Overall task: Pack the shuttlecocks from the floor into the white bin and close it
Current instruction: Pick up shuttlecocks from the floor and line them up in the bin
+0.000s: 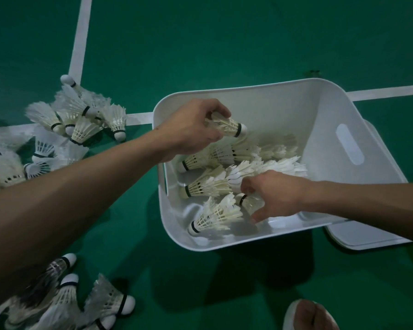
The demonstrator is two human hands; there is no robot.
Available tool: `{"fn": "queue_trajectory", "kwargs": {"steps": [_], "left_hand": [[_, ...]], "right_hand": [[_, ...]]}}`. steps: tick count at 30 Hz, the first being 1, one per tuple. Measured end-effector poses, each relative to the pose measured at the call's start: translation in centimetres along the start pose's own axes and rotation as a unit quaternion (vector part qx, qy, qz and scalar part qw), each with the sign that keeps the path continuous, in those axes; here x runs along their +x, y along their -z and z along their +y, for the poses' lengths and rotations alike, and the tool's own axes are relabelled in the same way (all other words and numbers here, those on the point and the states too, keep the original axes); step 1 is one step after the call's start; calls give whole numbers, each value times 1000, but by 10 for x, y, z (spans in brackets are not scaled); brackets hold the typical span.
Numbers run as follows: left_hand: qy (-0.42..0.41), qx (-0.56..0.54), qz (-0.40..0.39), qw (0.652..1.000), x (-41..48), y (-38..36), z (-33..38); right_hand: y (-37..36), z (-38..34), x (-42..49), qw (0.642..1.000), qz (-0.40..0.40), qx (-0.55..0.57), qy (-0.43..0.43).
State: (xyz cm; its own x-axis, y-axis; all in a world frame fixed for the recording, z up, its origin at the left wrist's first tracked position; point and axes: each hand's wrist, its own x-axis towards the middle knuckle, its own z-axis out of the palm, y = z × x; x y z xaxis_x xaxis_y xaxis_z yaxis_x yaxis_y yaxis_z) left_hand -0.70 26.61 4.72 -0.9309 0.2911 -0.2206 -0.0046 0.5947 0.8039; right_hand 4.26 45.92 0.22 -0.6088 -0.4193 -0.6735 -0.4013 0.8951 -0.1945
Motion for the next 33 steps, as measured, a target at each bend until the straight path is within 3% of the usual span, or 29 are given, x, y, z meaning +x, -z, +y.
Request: {"fn": "queue_trajectory", "kwargs": {"steps": [5, 10, 16, 24, 27, 33], "left_hand": [[7, -13, -13, 1000, 0, 0, 0], [5, -12, -14, 1000, 0, -1, 0], [6, -18, -17, 1000, 0, 0, -1], [7, -21, -26, 999, -1, 1, -3], [1, -11, -33, 999, -1, -1, 0], [-34, 9, -72, 997, -4, -3, 2]], "right_hand": [[-1, -5, -5, 995, -2, -72, -71], [1, 1, -5, 994, -12, -38, -99], [7, 9, 1, 995, 49, 23, -86], [6, 9, 2, 990, 37, 134, -33], [-6, 0, 8, 987, -9, 156, -24], [-11, -5, 17, 982, -44, 176, -52]]}}
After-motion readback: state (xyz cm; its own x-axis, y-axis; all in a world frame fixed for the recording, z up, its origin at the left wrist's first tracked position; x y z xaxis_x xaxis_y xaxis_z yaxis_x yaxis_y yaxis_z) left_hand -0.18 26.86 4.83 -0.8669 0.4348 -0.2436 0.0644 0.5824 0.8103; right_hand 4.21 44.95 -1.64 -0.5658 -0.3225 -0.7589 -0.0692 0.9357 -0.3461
